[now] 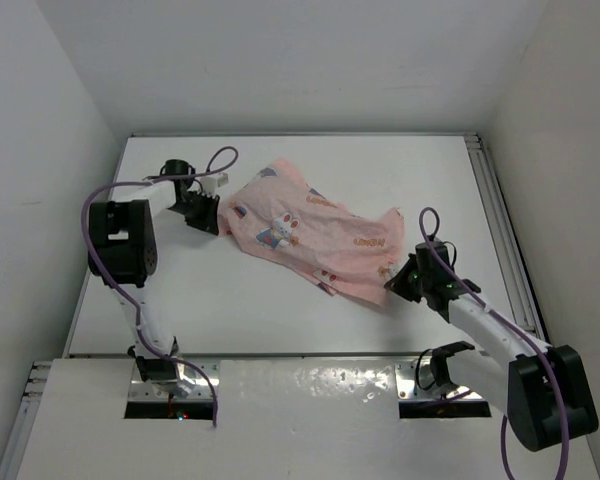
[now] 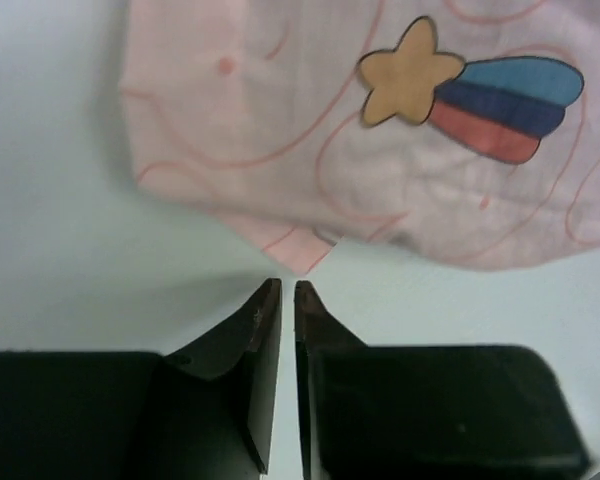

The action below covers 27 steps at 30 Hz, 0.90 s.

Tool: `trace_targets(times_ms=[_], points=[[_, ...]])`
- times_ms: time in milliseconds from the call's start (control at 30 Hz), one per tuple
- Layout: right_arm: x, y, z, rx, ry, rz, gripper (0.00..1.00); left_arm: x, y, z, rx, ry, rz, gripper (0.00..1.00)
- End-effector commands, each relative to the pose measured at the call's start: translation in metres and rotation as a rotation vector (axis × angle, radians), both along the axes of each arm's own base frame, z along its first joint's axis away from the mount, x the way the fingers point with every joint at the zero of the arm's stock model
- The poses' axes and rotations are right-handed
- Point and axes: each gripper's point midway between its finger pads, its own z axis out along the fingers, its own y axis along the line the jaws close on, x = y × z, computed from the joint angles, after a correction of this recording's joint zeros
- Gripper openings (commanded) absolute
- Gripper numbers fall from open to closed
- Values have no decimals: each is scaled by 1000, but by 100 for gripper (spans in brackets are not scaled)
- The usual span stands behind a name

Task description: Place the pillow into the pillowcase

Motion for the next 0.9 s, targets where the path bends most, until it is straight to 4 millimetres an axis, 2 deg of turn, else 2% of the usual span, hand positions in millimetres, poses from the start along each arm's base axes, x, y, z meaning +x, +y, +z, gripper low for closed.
trace_targets(times_ms=[0, 67, 100, 133, 167, 200, 433, 533, 733, 767, 800, 833, 867], points=[[15, 1, 19, -4, -59, 14, 0, 11, 14, 43, 19, -143, -30, 12], [15, 0, 18, -3, -56, 15, 0, 12, 18, 48, 53, -184, -60, 42], [16, 0, 19, -5, -57, 16, 0, 14, 18, 55, 54, -220, -81, 62], [14, -1, 19, -9, -52, 19, 0, 10, 14, 54, 41, -235, -126, 74], [15, -1, 20, -12, -53, 20, 0, 10, 12, 57, 37, -260, -142, 94], [16, -2, 20, -18, -55, 16, 0, 11, 12, 52, 36, -279, -148, 99], [18, -8, 28, -35, -70, 1, 0, 27, 13, 15, 38, -203, -61, 98], [19, -10, 31, -46, -71, -3, 0, 31, 3, 10, 17, -204, -46, 91], [20, -11, 37, -50, -78, 0, 0, 43, -24, -4, -55, -206, -42, 86], [20, -15, 35, -67, -75, -15, 0, 47, -28, -2, -82, -209, -34, 84], [20, -16, 36, -70, -75, -19, 0, 46, -41, -5, -92, -198, -50, 80], [20, -17, 37, -69, -80, -23, 0, 45, -43, -12, -101, -164, -22, 66], [21, -19, 38, -75, -82, -29, 0, 50, -42, -11, -96, -157, -7, 58]])
